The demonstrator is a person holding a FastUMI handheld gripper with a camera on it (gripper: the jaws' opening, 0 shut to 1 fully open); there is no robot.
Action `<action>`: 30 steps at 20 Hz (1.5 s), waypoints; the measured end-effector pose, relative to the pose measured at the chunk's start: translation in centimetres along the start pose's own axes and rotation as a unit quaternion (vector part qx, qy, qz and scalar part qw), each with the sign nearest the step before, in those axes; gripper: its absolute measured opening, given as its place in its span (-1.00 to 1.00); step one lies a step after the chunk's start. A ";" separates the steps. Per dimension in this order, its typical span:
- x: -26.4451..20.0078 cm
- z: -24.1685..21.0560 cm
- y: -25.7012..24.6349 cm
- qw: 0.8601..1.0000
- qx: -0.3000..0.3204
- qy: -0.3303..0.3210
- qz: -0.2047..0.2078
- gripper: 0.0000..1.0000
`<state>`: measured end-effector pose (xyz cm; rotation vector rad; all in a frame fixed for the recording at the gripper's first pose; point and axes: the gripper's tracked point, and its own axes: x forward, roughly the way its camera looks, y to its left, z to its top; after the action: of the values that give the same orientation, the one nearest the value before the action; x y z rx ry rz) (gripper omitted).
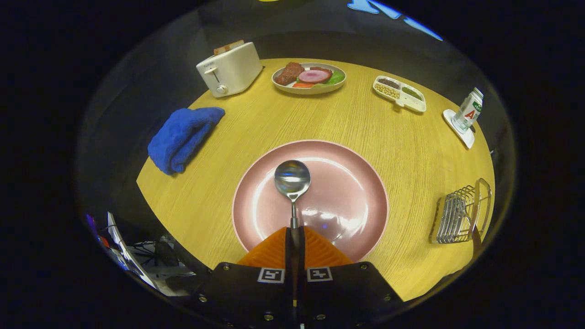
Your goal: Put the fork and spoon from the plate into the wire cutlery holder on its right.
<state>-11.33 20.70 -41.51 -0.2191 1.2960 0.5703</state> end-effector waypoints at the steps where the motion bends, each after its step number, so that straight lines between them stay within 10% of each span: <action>1: -0.4 0.3 -0.3 1.000 0.006 -0.005 -0.001 -0.92; 30: -13.7 0.6 -18.7 0.965 0.213 -0.109 -0.106 -0.93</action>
<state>-3.42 1.47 -31.35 0.0621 1.1328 0.1198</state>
